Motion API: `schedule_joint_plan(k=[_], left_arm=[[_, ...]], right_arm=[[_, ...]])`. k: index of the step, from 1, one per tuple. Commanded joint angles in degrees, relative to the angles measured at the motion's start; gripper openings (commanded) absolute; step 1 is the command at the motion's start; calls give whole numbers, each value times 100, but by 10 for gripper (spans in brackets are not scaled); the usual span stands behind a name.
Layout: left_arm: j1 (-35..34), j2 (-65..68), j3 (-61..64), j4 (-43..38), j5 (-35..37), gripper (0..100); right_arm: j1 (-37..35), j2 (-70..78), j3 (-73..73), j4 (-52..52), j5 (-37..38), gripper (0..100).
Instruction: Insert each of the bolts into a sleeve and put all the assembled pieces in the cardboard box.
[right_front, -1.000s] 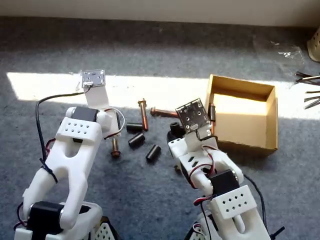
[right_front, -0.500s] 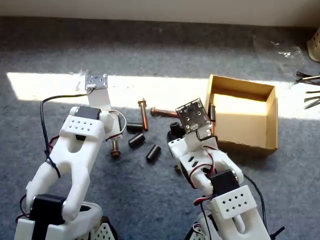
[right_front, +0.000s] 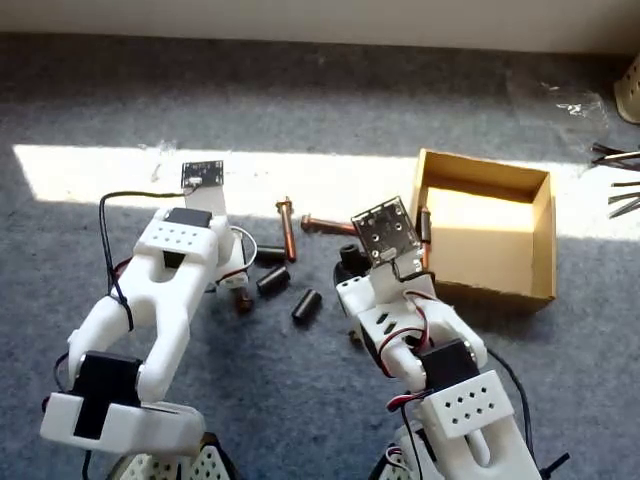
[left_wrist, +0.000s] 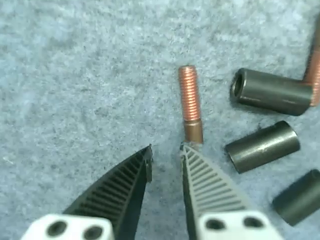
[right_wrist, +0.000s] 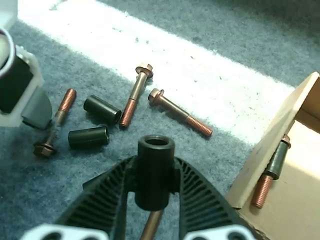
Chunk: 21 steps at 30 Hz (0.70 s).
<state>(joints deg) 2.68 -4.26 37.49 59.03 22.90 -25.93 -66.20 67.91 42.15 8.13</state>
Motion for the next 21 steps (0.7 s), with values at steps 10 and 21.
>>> schedule_joint_plan(k=[10,21], left_arm=[[347,-602,-497,536,35,108],[470,321,-532,360,35,108]], right_arm=[[75,-101,-31,-154,-18,5],[75,-101,-31,-154,-18,5]])
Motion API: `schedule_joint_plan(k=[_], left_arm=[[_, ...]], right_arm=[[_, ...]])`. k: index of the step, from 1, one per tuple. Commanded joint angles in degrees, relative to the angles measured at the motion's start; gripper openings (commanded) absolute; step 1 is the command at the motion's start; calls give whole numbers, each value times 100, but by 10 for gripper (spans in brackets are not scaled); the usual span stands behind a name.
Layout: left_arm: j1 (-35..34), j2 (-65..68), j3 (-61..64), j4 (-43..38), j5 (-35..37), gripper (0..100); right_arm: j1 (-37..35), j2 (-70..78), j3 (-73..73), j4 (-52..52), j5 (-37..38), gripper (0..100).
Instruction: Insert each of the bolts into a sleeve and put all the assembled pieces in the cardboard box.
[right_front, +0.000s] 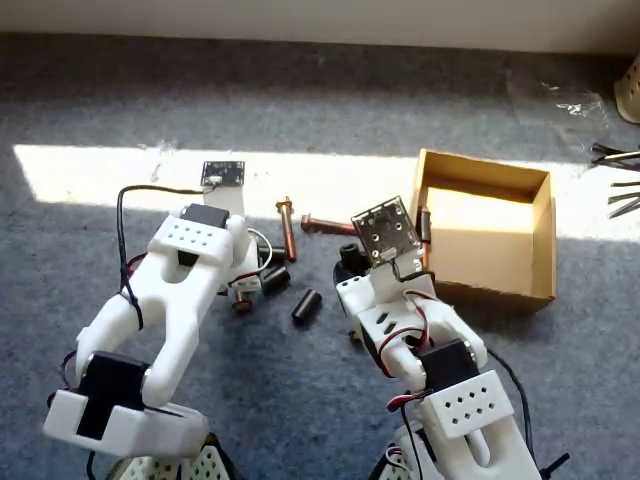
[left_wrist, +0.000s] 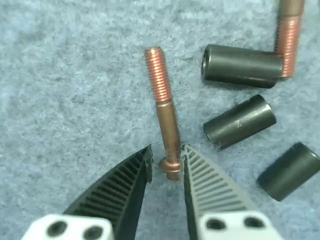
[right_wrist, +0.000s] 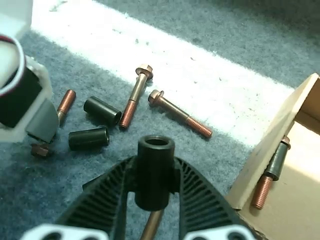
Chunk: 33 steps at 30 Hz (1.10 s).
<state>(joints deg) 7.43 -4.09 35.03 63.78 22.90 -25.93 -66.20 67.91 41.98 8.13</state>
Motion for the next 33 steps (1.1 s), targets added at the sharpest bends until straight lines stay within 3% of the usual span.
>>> schedule_joint_plan(k=[1,10,14,20,25,30,33], left_arm=[[-22,409,-286,-176,35,108],[-57,611,-286,-229,0,104],[-84,611,-295,-220,-141,14],[-400,611,-286,-211,-1336,5],[-734,602,-479,-185,-2954,5],[-1112,602,-1402,835,-4281,5],[-1235,646,-2088,1468,-5785,5]], right_arm=[[75,-101,-31,-136,-18,5],[75,-101,-31,-136,-9,5],[75,-119,31,-145,-9,5],[75,-127,84,-154,-9,5],[75,-127,84,-154,-9,5],[75,-127,84,-154,-9,5],[75,-127,84,-154,-9,5]])
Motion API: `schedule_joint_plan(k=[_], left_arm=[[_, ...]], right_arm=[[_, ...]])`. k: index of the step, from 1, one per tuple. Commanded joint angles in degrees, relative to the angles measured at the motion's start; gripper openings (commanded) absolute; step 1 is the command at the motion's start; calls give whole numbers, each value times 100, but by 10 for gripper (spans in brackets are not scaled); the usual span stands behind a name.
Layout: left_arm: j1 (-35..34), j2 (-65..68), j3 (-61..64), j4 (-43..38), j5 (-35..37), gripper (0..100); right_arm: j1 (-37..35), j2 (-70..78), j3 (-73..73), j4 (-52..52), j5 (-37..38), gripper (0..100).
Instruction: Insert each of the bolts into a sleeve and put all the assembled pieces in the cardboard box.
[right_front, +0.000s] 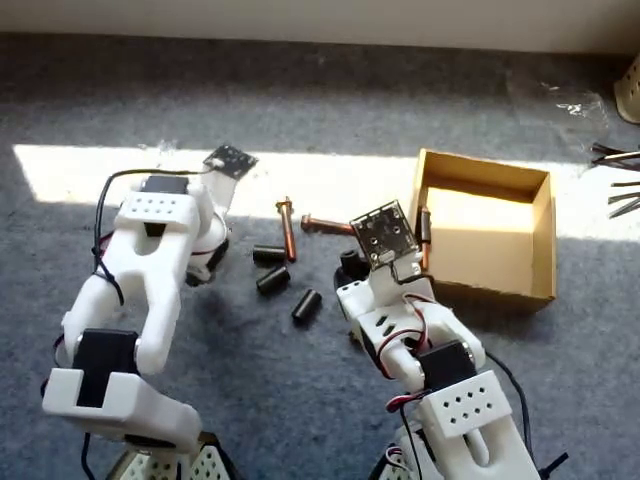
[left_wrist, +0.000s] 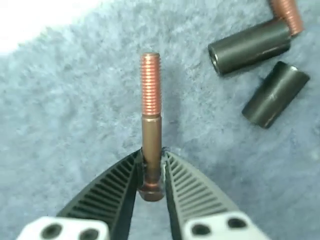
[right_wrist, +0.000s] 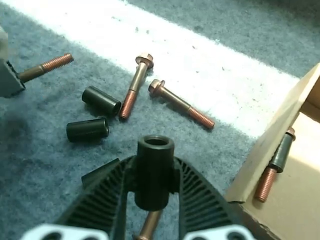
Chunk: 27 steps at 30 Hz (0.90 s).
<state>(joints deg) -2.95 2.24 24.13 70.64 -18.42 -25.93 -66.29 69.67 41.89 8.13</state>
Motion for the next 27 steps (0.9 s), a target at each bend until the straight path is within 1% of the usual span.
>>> schedule_joint_plan(k=[1,4,7,8,10,11,15,17,18,22,25,27], left_arm=[[-215,22,-1182,932,-2277,5],[-251,22,-1490,1073,-3824,5],[-277,40,-1473,1064,-5336,5],[-295,48,-1402,1020,-5837,5],[-303,110,-1262,607,-6690,5],[-312,145,-1209,422,-6866,5],[-593,365,-1103,-308,-6919,5],[-611,523,-1068,-615,-6936,5],[-593,629,-1068,-651,-7095,5],[-488,1015,-1086,-651,-8229,5],[-488,1174,-1103,-651,-8510,5],[-470,1209,-1112,-475,-8756,5]], right_arm=[[75,-119,-92,-145,-9,5],[75,-119,-92,-145,-9,5],[75,-119,-92,-145,-9,5],[75,-119,-92,-145,-9,5],[75,-119,-92,-145,-9,5],[75,-119,-92,-145,-9,5],[75,-110,-92,-145,-9,5],[75,-110,-92,-145,0,5],[75,-119,-92,-145,0,5],[75,-119,-92,-145,0,5],[75,-119,-92,-154,0,5],[75,-119,-92,-154,35,5]])
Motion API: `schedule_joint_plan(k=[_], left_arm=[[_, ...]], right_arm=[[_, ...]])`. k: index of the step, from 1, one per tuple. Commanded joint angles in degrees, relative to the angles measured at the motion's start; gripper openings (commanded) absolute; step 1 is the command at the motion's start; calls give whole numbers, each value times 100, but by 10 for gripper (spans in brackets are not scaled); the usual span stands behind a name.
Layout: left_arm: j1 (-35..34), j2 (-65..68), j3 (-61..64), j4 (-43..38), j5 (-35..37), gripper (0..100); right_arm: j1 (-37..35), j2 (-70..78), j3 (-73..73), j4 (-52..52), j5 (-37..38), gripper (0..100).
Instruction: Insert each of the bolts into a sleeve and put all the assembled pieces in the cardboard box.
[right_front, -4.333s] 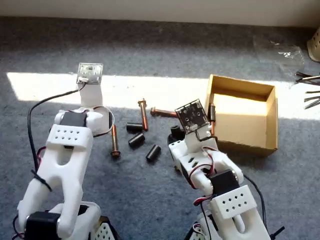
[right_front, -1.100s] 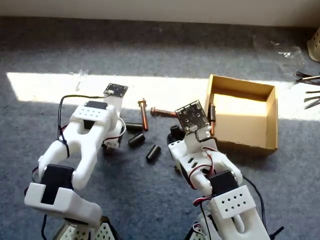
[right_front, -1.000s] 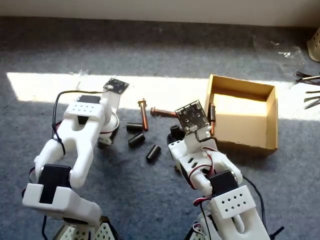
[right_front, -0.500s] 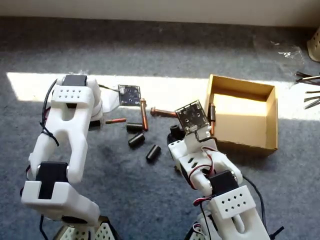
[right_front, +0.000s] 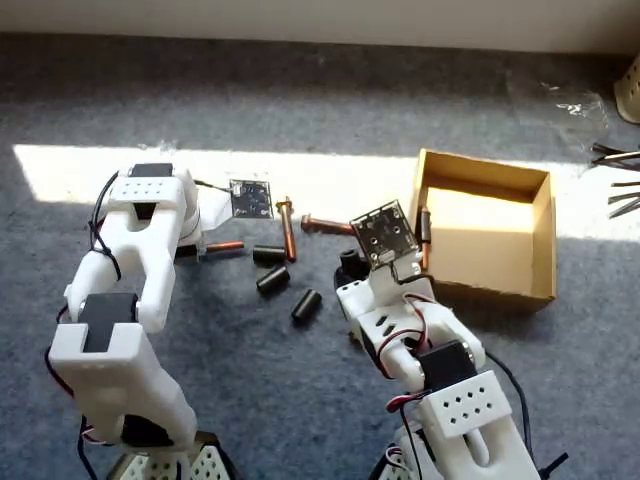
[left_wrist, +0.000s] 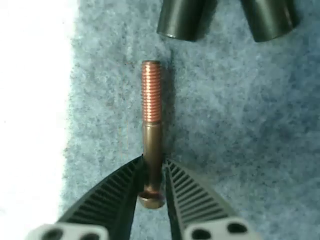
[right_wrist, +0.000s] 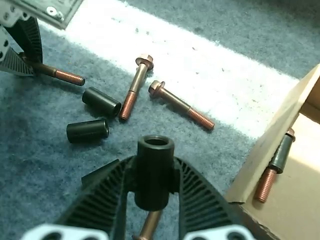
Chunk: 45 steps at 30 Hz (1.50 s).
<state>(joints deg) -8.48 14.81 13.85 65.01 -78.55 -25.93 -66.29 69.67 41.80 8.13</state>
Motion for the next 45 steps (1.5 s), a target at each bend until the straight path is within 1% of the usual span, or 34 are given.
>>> schedule_joint_plan(k=[1,3,4,9,11,13,18,24,27,29,32,35,40,43,45], left_arm=[[92,-57,-84,264,-2892,5],[101,-57,-154,598,-3077,5],[101,-57,-277,730,-3042,5],[92,-48,-708,1081,-2365,5],[101,-48,-778,1081,-2189,5],[101,-4,-804,1055,-2163,6],[136,-4,-796,1055,-2136,88],[189,-48,-804,1055,-2127,78],[163,-57,-796,747,-2040,77],[154,-101,-848,519,-1486,77],[198,-479,-1095,308,-158,77],[295,-1024,-1297,299,1187,77],[462,-2018,-1103,308,3596,77],[567,-2510,-787,316,5213,77],[567,-2809,-567,281,6163,77]], right_arm=[[75,-119,-92,-145,141,5],[75,-101,-84,-145,334,5],[75,-101,-84,-145,360,5],[75,-101,-84,-145,360,5],[75,-110,-84,-145,378,5],[75,-110,-84,-145,378,5],[75,-110,-84,-145,387,5],[75,-110,-84,-145,396,5],[75,-110,-84,-145,396,5],[75,-110,-84,-145,396,5],[75,-110,-84,-145,396,5],[75,-110,-84,-145,396,5],[75,-110,-84,-145,396,5],[75,-119,-84,-145,396,5],[75,-119,-84,-145,396,5]])
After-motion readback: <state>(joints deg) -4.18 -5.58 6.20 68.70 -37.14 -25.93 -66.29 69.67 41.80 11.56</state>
